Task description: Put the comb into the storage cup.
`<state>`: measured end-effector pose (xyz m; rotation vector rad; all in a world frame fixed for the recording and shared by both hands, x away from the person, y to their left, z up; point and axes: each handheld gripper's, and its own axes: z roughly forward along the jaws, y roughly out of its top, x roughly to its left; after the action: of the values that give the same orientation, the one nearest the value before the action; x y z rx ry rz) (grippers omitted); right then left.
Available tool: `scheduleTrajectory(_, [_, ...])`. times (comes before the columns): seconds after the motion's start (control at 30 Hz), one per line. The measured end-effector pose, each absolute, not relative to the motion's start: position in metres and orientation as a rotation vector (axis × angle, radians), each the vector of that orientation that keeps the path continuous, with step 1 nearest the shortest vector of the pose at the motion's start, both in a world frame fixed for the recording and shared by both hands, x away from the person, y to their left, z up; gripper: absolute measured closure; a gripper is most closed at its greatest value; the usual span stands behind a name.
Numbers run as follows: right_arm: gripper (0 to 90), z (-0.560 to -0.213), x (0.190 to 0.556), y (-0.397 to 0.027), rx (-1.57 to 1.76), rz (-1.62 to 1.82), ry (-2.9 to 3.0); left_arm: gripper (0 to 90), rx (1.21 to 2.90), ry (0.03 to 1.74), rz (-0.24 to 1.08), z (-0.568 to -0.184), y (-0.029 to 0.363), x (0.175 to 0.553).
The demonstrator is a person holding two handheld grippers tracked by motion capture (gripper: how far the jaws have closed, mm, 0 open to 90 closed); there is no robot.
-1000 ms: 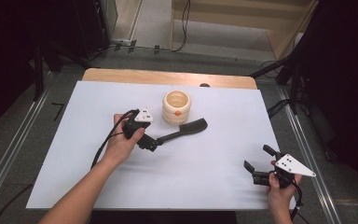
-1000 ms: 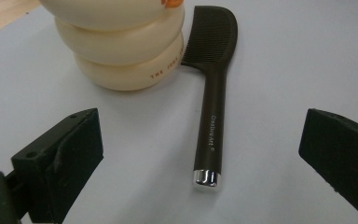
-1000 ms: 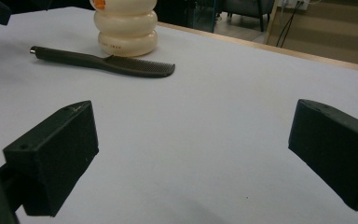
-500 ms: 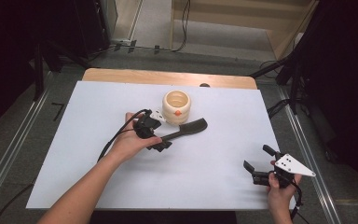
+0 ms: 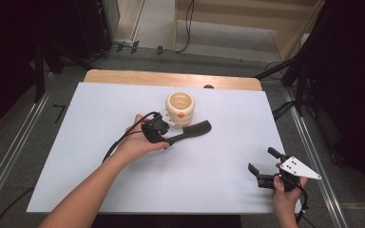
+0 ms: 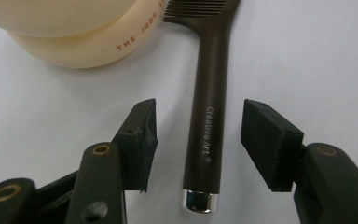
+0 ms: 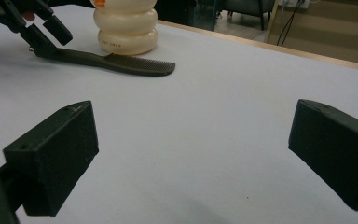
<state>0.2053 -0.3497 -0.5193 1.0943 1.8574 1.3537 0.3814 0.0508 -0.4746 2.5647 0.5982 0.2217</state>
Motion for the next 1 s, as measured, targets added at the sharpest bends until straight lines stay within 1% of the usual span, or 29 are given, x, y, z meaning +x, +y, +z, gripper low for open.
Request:
scheduleTrajectory(0.13, [0.0, -0.5192, 0.2053, -0.3496, 1.098, 1.354, 1.858, 56.0, 2.586, 0.574, 0.193, -0.4765, 0.0483, 0.3826])
scheduleTrajectory(0.27, [0.0, -0.5192, 0.2053, -0.3499, 1.092, 1.351, 1.860, 58.7, 2.601, 0.561, 0.191, -0.4802, 0.0455, 0.3823])
scheduleTrajectory(0.43, [0.0, -0.5193, 0.2053, -0.3496, 1.095, 1.352, 1.861, 64.5, 2.617, 0.555, 0.189, -0.4830, 0.0438, 0.3836])
scheduleTrajectory(0.57, [0.0, -0.5194, 0.2057, -0.3496, 1.093, 1.351, 1.864, 66.3, 2.617, 0.558, 0.166, -0.4838, 0.0436, 0.3842])
scheduleTrajectory(0.7, [0.0, -0.5195, 0.2060, -0.3493, 1.094, 1.347, 1.866, 71.8, 2.626, 0.535, 0.159, -0.4836, 0.0431, 0.3836])
scheduleTrajectory(1.0, [0.0, -0.5195, 0.2064, -0.3479, 1.089, 1.329, 1.872, 72.5, 2.633, 0.495, 0.162, -0.4834, 0.0429, 0.3835])
